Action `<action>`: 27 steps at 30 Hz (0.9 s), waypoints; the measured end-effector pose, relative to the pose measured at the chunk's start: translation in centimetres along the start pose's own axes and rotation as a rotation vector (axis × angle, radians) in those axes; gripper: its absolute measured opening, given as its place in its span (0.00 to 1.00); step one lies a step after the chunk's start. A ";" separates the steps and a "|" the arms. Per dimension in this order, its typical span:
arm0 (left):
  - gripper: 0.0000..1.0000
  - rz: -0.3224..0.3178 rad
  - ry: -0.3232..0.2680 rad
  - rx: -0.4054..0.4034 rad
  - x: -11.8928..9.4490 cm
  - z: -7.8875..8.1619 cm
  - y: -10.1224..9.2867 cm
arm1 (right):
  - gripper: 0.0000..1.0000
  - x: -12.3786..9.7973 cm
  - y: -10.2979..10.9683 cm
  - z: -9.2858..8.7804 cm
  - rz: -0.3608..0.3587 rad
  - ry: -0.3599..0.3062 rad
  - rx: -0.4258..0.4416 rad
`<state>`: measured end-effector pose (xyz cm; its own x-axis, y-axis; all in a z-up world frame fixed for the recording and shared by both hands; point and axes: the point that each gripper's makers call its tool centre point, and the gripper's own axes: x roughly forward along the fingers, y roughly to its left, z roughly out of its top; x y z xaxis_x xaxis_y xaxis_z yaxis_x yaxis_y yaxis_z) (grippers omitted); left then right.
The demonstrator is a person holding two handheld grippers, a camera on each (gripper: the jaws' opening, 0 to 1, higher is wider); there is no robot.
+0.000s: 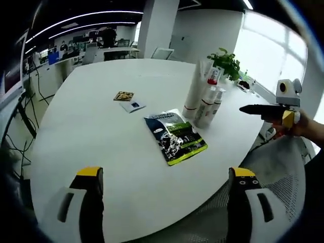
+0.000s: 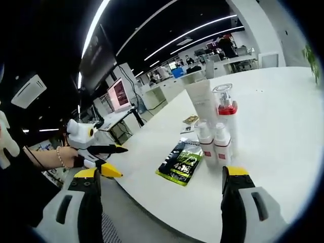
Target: Arrange the skincare products in the storage area until every visible bottle or jar stands upright without overlapping.
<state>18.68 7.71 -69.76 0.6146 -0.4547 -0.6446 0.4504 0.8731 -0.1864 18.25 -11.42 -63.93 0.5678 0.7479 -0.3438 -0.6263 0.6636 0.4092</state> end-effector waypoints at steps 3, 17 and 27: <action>0.99 0.004 -0.002 -0.009 0.2 0.3 0.1 | 1.00 0.1 -0.1 -0.1 0.000 0.004 0.001; 0.99 0.010 0.042 -0.006 4.3 2.9 0.1 | 1.00 0.2 -0.2 -0.5 0.000 0.014 -0.009; 0.95 0.040 0.065 -0.002 8.1 5.3 1.5 | 1.00 0.3 -0.5 -1.0 -0.001 0.022 -0.009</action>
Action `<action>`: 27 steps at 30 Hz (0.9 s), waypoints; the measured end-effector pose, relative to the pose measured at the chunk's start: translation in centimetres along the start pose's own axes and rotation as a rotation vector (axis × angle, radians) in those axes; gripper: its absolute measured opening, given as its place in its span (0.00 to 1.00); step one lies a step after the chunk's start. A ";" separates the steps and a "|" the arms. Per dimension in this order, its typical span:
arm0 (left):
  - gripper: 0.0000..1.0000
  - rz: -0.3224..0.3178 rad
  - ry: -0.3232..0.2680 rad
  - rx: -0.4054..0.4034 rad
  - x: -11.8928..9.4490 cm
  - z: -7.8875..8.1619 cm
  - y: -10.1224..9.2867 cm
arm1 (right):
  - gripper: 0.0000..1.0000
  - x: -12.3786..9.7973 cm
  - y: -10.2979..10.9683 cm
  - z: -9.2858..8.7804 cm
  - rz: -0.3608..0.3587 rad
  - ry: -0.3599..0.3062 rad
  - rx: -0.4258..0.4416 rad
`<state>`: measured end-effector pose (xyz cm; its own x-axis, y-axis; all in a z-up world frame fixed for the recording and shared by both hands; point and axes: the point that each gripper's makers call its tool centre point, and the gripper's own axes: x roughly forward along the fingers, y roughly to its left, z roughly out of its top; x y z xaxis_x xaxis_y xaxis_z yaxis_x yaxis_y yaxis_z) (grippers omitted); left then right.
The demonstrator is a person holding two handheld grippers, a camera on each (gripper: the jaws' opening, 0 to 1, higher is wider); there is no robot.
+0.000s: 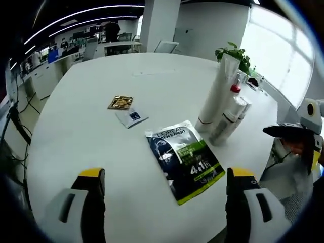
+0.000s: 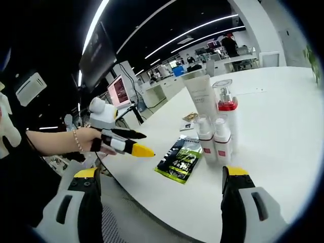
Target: Arrange the skincare products in the storage area until every visible bottle or jar stands upright without overlapping.
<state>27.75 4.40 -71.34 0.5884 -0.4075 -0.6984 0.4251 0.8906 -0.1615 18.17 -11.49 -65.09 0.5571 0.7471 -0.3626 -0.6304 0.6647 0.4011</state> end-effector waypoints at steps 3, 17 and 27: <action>0.94 0.003 0.018 -0.017 1.4 0.3 0.4 | 1.00 0.0 0.0 -0.1 -0.001 0.002 0.005; 0.89 0.128 0.033 -0.066 5.9 2.3 3.0 | 1.00 0.1 -0.7 -0.6 -0.018 0.022 0.032; 0.80 0.168 0.022 -0.094 8.9 3.8 4.1 | 1.00 -0.1 -1.1 -0.6 -0.040 0.015 0.039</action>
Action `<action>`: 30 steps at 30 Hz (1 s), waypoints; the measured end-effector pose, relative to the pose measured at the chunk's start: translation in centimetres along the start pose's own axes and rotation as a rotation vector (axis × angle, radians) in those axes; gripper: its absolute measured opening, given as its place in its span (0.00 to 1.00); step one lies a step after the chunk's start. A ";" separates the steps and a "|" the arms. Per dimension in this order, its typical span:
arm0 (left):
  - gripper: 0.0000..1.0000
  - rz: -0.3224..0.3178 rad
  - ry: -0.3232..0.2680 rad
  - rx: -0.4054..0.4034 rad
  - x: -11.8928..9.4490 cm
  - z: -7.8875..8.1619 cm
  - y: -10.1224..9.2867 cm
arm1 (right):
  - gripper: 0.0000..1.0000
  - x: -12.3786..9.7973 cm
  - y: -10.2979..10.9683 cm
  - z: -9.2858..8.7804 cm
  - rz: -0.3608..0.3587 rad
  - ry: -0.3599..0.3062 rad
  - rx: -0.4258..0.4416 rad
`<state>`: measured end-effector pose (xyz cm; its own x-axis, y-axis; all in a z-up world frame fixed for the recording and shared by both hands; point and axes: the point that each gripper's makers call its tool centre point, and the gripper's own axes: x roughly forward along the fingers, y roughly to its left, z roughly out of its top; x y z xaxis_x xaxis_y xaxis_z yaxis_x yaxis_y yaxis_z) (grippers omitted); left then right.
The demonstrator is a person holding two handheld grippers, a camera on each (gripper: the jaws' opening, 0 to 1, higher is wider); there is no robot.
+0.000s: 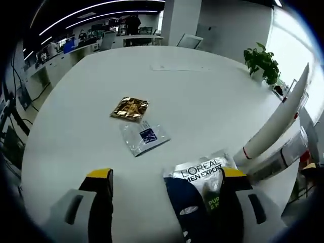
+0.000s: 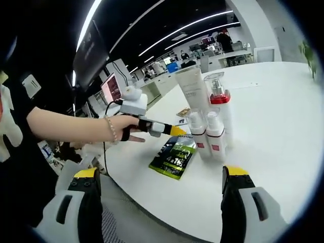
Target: Arrange the skincare products in the storage area until every visible bottle or jar stands upright without overlapping.
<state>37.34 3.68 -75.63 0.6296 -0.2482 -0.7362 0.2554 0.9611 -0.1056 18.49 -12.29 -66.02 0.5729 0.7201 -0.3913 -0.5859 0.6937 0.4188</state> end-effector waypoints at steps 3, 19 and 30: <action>0.79 0.016 -0.005 -0.010 0.5 0.3 0.2 | 1.00 0.0 0.2 0.0 0.007 0.002 0.013; 0.68 0.108 -0.014 -0.073 3.1 2.7 1.8 | 0.99 -0.2 0.0 0.2 -0.019 0.000 0.035; 0.55 0.156 -0.003 -0.033 4.3 4.0 2.7 | 0.99 -0.1 0.0 0.1 -0.018 0.009 0.042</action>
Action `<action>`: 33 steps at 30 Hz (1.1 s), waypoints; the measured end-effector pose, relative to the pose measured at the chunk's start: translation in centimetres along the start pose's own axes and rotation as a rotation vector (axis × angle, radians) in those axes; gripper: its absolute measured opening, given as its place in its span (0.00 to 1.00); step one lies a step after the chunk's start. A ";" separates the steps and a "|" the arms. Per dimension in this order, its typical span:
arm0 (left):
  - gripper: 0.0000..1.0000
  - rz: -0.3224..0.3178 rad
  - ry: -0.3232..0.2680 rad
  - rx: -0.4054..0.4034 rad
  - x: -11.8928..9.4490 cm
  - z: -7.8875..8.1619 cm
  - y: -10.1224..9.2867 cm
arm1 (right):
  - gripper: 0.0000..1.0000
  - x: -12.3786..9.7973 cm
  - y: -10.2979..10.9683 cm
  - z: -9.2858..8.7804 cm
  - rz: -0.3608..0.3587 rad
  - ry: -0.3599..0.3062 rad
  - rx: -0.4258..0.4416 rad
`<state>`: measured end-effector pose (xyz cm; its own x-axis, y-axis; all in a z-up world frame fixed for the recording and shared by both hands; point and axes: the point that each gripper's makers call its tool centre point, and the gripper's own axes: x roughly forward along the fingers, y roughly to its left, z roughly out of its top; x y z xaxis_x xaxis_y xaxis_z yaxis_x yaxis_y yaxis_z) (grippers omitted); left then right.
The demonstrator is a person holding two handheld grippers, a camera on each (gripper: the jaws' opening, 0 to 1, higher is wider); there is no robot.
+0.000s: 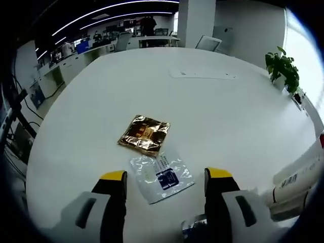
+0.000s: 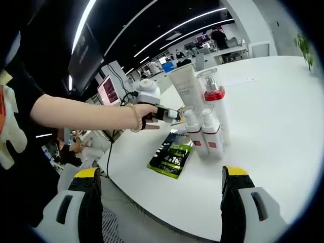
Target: Arrange the skincare products in the storage area until every visible bottle or jar stands upright without overlapping.
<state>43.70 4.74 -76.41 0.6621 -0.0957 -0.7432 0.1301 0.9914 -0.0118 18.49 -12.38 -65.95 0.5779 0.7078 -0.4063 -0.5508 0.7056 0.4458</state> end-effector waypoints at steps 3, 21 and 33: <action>0.48 0.013 0.002 0.023 -0.1 -0.2 0.3 | 0.99 0.0 -0.1 -0.1 0.003 0.002 0.003; 0.36 -0.112 -0.026 0.122 -1.8 -0.2 -0.7 | 0.99 0.1 -0.2 -0.2 0.009 0.003 -0.007; 0.36 -0.227 -0.084 0.202 -4.7 -0.4 -1.1 | 0.99 0.1 0.3 -0.2 0.023 0.004 -0.023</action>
<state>40.11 4.18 -73.17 0.6568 -0.3275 -0.6792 0.4198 0.9071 -0.0314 18.33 -12.09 -66.01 0.5628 0.7236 -0.3996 -0.5776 0.6901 0.4361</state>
